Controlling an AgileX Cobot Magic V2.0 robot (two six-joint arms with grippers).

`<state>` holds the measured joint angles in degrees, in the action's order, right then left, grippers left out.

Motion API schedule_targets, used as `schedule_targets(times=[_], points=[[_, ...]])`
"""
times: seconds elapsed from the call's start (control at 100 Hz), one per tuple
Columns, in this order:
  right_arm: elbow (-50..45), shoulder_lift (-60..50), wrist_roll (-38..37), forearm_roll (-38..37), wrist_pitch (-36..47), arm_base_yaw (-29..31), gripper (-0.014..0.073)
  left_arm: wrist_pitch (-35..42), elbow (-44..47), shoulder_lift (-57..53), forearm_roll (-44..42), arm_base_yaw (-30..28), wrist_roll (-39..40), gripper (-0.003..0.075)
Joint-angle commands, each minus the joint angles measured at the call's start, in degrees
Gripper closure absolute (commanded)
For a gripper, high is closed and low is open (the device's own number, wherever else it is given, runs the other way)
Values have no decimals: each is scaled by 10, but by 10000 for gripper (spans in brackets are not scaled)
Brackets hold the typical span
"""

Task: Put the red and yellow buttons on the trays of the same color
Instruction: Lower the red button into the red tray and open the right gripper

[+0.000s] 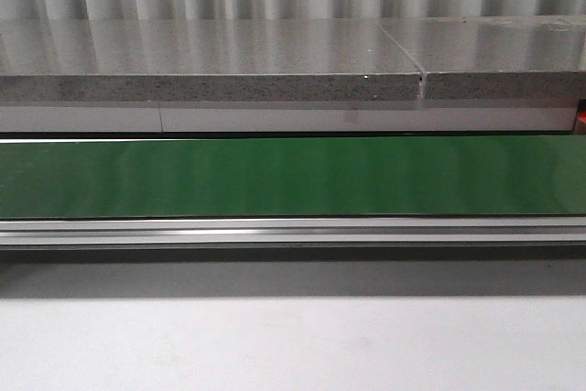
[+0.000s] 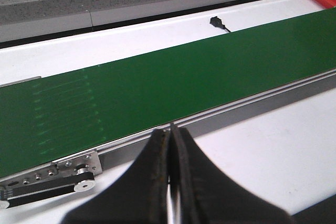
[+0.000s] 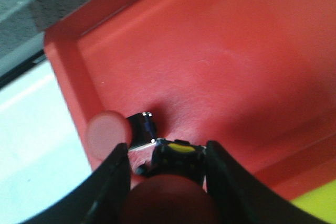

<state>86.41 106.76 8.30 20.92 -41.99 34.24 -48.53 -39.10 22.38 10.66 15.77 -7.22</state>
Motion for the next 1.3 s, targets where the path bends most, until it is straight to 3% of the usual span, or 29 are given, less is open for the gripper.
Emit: schedule_targets(times=[0.0, 0.42, 0.69, 0.76, 0.91, 0.98, 1.29], points=[[22, -10, 1, 12, 52, 4, 516, 42, -14, 5, 11, 5, 1, 741], [22, 60, 1, 48, 140, 1, 516, 43, -14, 5, 11, 5, 1, 741], [22, 78, 1, 61, 150, 0, 503, 43, -14, 5, 11, 5, 1, 741], [22, 78, 1, 63, 153, 0, 438, 43, -14, 5, 11, 5, 1, 741], [22, 78, 1, 68, 154, 0, 149, 43, -14, 5, 11, 5, 1, 741], [22, 78, 1, 69, 152, 0, 72, 43, -14, 5, 11, 5, 1, 741], [21, 44, 4, 69, 147, 0, 65, 43, -14, 5, 11, 5, 1, 741]])
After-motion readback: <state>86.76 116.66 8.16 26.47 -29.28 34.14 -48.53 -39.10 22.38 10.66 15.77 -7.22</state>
